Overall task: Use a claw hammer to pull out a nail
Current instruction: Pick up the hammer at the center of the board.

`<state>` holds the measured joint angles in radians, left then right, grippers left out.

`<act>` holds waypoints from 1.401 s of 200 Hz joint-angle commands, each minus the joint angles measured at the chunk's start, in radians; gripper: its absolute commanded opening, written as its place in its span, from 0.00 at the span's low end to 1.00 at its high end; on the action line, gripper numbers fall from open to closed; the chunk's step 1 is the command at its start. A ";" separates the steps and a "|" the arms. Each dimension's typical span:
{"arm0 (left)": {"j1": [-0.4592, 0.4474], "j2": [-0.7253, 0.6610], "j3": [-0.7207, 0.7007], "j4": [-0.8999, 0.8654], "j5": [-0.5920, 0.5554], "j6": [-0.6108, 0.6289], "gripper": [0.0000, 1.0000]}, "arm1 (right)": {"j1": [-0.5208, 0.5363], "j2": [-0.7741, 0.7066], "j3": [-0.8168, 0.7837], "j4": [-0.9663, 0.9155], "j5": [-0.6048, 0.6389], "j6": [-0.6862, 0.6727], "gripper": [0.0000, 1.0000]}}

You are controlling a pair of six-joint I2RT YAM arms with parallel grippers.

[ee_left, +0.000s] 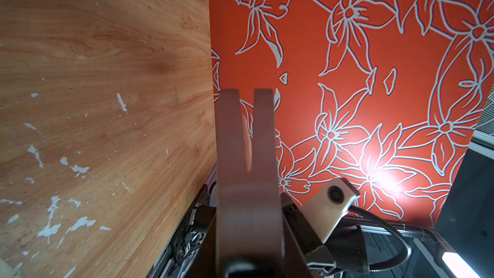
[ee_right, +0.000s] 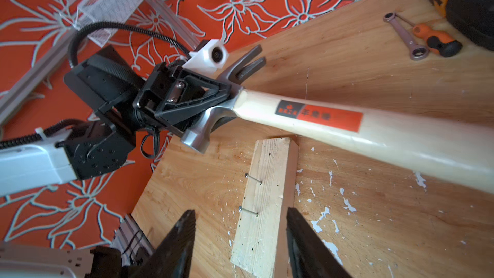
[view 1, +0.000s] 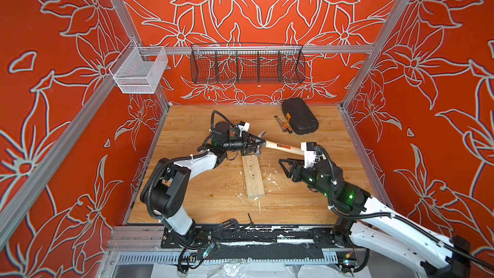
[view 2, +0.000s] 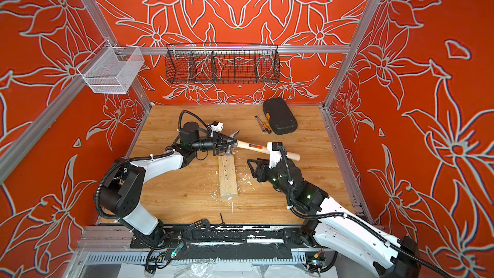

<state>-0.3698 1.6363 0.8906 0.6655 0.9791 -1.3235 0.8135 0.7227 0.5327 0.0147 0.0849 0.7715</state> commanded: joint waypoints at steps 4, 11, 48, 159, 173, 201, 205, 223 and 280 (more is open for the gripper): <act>0.005 -0.062 0.009 0.264 -0.024 -0.100 0.00 | 0.006 -0.061 -0.059 0.154 0.133 0.119 0.60; 0.005 -0.058 0.008 0.282 -0.026 -0.111 0.00 | 0.005 -0.077 -0.073 0.166 0.156 0.131 0.64; 0.005 -0.056 -0.006 0.317 -0.037 -0.129 0.00 | 0.002 -0.073 -0.114 0.257 0.210 0.184 0.74; 0.002 -0.101 -0.043 0.395 -0.086 -0.177 0.00 | -0.173 0.240 -0.175 0.731 0.094 0.416 0.80; 0.002 -0.100 -0.042 0.397 -0.086 -0.178 0.00 | -0.193 0.287 -0.172 0.808 0.072 0.434 0.80; 0.000 -0.094 -0.040 0.401 -0.086 -0.181 0.00 | -0.201 0.364 -0.139 0.898 0.043 0.433 0.78; 0.000 -0.093 -0.040 0.401 -0.086 -0.181 0.00 | -0.201 0.373 -0.134 0.907 0.039 0.436 0.78; -0.001 -0.090 -0.042 0.402 -0.086 -0.183 0.00 | -0.201 0.416 -0.115 0.941 0.035 0.453 0.76; -0.003 -0.085 -0.055 0.422 -0.104 -0.187 0.00 | -0.206 0.517 -0.083 1.048 0.054 0.521 0.63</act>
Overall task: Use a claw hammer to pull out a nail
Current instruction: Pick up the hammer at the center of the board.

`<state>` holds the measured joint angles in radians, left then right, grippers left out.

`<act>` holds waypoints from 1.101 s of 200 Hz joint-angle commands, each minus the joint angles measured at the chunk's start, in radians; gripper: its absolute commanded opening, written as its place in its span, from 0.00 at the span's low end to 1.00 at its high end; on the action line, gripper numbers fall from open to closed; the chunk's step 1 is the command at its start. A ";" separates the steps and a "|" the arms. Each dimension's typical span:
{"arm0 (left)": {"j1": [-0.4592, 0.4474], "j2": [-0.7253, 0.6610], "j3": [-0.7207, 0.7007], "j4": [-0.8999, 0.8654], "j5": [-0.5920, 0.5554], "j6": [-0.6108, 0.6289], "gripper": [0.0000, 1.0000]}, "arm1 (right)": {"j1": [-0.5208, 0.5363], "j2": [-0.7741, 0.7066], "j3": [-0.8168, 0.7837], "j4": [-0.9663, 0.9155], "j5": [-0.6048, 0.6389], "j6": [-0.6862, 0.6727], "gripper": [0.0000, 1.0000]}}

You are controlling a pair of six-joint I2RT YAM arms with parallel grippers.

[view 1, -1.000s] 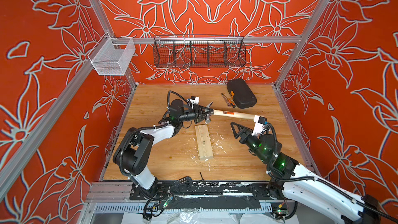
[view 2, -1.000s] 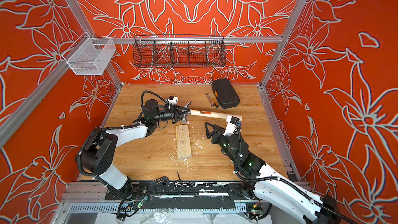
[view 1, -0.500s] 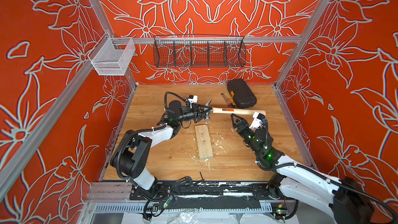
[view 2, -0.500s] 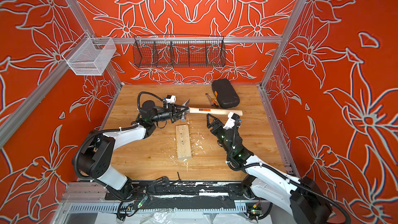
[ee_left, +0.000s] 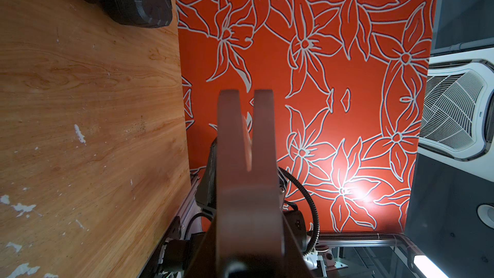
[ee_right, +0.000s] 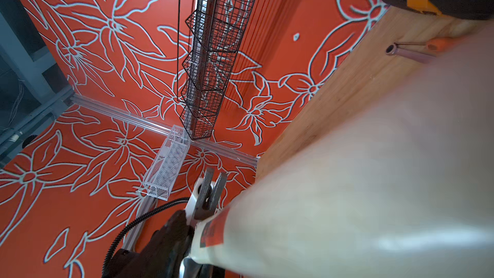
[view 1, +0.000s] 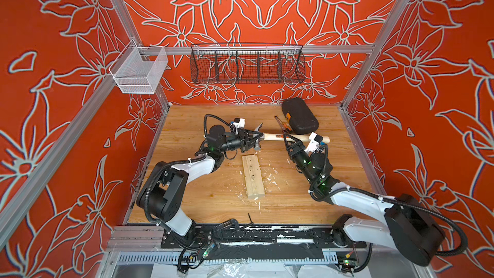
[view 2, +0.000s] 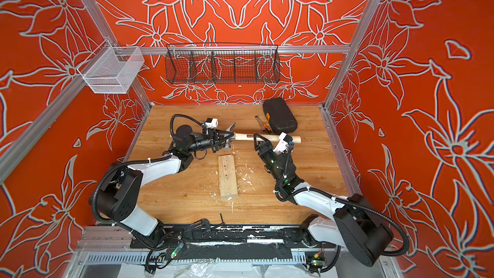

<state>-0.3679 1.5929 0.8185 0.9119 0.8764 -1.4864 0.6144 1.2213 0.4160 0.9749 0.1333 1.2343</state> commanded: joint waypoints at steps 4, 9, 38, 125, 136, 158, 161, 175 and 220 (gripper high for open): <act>-0.005 -0.042 0.016 0.180 -0.003 -0.026 0.00 | -0.007 0.020 0.036 0.087 0.011 0.056 0.63; -0.005 -0.041 0.014 0.184 -0.005 -0.030 0.00 | -0.006 0.023 0.038 0.087 0.017 0.055 0.62; -0.006 -0.046 -0.001 0.203 -0.023 -0.033 0.00 | -0.007 0.013 0.047 0.075 0.047 0.045 0.58; -0.064 -0.066 -0.061 0.214 -0.125 -0.015 0.00 | -0.007 0.027 0.097 0.025 0.102 0.012 0.46; -0.074 -0.075 -0.079 0.216 -0.148 -0.012 0.00 | -0.006 0.029 0.100 0.025 0.111 0.009 0.45; -0.091 -0.100 -0.106 0.209 -0.185 0.000 0.00 | -0.007 0.026 0.114 0.013 0.127 -0.013 0.45; -0.093 -0.104 -0.110 0.207 -0.191 0.002 0.00 | -0.007 0.026 0.116 0.011 0.128 -0.016 0.45; -0.104 -0.124 -0.126 0.198 -0.215 0.009 0.00 | -0.007 0.029 0.133 -0.001 0.130 -0.028 0.45; -0.148 -0.195 -0.173 0.176 -0.315 0.041 0.00 | -0.007 0.094 0.162 0.055 0.118 -0.013 0.46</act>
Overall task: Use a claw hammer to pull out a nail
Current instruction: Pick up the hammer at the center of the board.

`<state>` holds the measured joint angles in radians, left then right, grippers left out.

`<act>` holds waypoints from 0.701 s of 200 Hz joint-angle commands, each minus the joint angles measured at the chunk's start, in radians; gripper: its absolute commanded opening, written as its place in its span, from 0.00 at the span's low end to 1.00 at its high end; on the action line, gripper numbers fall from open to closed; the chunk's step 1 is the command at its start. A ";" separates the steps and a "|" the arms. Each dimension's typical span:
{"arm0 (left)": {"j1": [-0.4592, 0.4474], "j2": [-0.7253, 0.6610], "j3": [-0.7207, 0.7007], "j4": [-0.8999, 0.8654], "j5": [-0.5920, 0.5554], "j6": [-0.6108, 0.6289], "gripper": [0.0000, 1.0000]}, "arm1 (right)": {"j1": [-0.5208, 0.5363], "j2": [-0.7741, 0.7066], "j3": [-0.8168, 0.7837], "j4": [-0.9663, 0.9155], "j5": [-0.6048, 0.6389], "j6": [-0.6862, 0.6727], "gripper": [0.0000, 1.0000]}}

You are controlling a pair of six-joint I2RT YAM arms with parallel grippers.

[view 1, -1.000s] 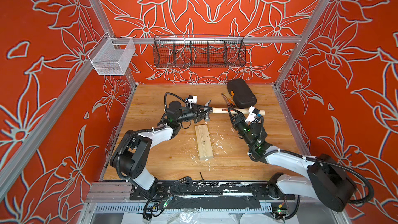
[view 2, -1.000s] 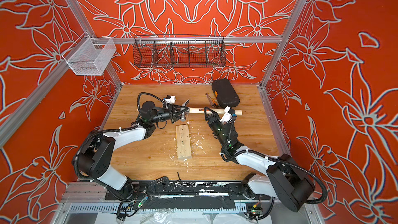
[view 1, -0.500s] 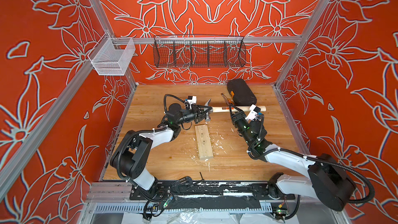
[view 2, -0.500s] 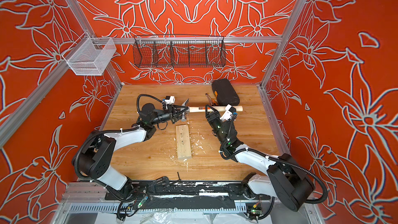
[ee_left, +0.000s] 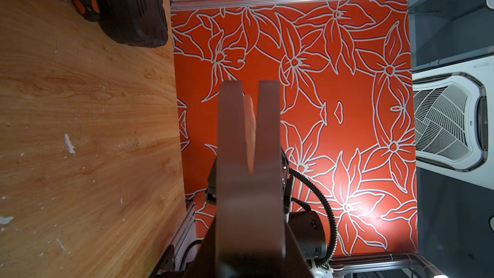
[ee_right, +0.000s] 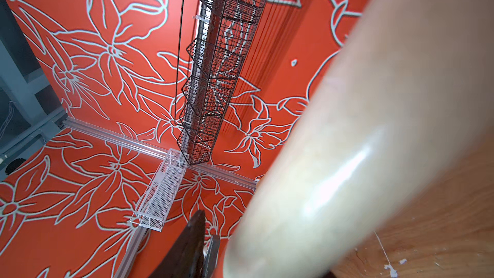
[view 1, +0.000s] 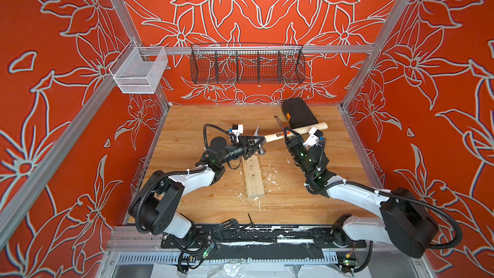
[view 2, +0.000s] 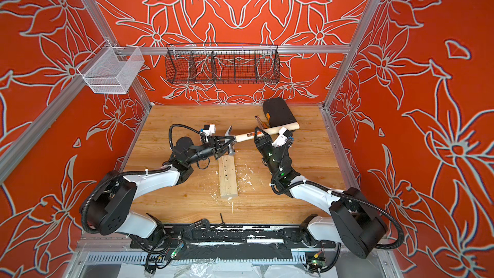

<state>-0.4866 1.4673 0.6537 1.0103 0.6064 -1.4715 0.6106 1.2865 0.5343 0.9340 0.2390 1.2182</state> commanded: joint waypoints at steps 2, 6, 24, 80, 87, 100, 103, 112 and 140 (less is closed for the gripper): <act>-0.031 -0.071 -0.009 0.078 -0.049 0.028 0.00 | -0.003 0.029 0.043 0.098 0.013 0.004 0.46; -0.034 -0.078 -0.014 0.079 -0.057 0.029 0.00 | -0.003 0.035 0.044 0.105 0.013 0.006 0.46; -0.044 -0.104 -0.027 0.075 -0.080 0.044 0.00 | -0.005 0.049 0.050 0.121 0.014 0.008 0.46; -0.052 -0.141 -0.038 0.029 -0.083 0.070 0.00 | -0.007 0.075 0.095 0.138 -0.004 0.019 0.48; -0.053 -0.139 -0.039 0.032 -0.084 0.068 0.00 | -0.007 0.081 0.098 0.143 -0.006 0.022 0.47; -0.056 -0.138 -0.043 0.034 -0.088 0.069 0.00 | -0.009 0.086 0.098 0.151 -0.009 0.035 0.46; -0.057 -0.137 -0.044 0.033 -0.089 0.069 0.00 | -0.009 0.088 0.098 0.154 -0.009 0.036 0.46; -0.058 -0.134 -0.044 0.031 -0.091 0.071 0.00 | -0.010 0.093 0.099 0.162 -0.010 0.039 0.44; -0.068 -0.112 -0.038 0.052 -0.092 0.064 0.00 | -0.015 0.101 0.104 0.170 -0.024 0.049 0.32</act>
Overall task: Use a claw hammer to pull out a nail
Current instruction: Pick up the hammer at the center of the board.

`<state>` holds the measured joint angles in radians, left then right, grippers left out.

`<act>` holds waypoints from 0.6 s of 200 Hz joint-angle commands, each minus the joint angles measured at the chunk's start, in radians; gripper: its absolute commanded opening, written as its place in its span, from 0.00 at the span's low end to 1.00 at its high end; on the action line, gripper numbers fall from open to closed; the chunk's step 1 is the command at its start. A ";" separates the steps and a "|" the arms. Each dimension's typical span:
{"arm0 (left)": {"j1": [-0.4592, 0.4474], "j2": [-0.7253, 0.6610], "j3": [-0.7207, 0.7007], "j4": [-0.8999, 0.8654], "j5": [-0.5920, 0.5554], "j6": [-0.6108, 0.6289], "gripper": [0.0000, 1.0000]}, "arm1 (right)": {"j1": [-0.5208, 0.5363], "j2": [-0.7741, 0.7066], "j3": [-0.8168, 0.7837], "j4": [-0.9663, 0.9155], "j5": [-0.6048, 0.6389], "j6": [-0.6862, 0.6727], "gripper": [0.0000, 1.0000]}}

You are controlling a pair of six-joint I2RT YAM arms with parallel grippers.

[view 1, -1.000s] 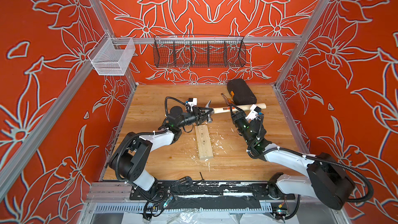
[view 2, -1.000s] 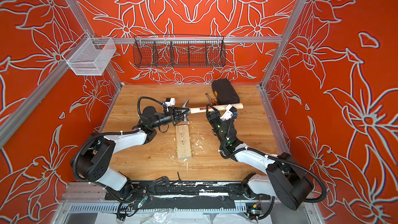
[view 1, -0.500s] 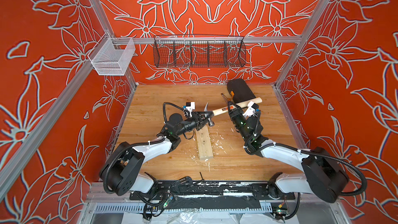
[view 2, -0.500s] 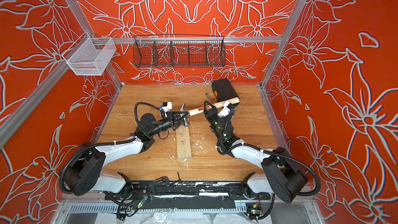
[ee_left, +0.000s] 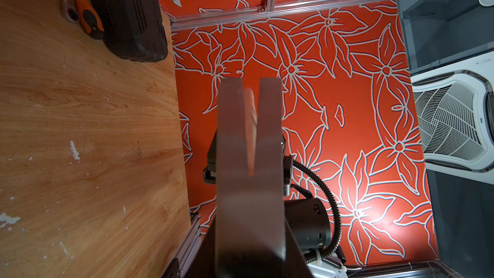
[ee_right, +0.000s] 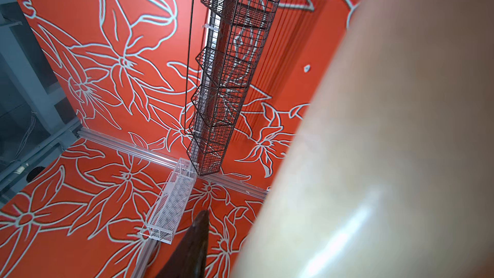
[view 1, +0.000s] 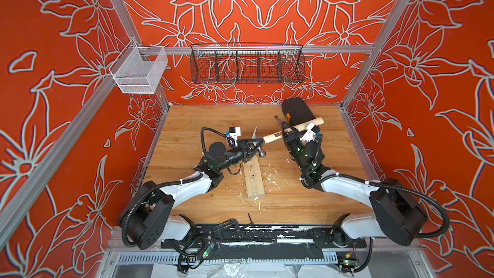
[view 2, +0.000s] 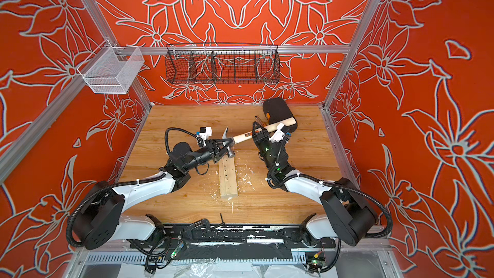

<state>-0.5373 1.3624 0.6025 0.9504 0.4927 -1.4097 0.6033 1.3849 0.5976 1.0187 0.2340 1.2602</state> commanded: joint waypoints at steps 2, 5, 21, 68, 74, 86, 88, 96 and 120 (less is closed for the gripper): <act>-0.018 -0.005 0.013 0.112 0.021 0.002 0.00 | -0.008 0.003 0.041 0.084 -0.020 0.007 0.31; -0.019 -0.002 0.015 0.115 0.021 0.002 0.00 | -0.007 0.003 0.041 0.084 -0.021 0.007 0.29; -0.017 0.003 0.020 0.109 0.026 0.002 0.00 | -0.010 -0.004 0.038 0.078 -0.026 0.004 0.16; -0.018 -0.005 0.043 0.010 0.032 0.039 0.00 | -0.014 -0.094 0.051 -0.088 -0.028 -0.057 0.00; -0.018 -0.006 0.046 0.003 0.035 0.042 0.00 | -0.013 -0.105 0.052 -0.105 -0.027 -0.069 0.00; -0.018 -0.008 0.061 -0.022 0.044 0.053 0.02 | -0.015 -0.129 0.055 -0.144 -0.024 -0.091 0.00; -0.018 -0.008 0.063 -0.026 0.045 0.054 0.03 | -0.015 -0.133 0.054 -0.151 -0.024 -0.094 0.00; -0.018 -0.011 0.071 -0.047 0.050 0.060 0.11 | -0.014 -0.146 0.057 -0.178 -0.024 -0.110 0.00; -0.018 -0.021 0.080 -0.096 0.049 0.078 0.40 | -0.016 -0.181 0.053 -0.214 -0.018 -0.145 0.00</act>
<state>-0.5568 1.3735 0.6518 0.9085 0.5323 -1.3655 0.5945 1.2430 0.6258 0.8818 0.2237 1.2972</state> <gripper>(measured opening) 0.311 0.251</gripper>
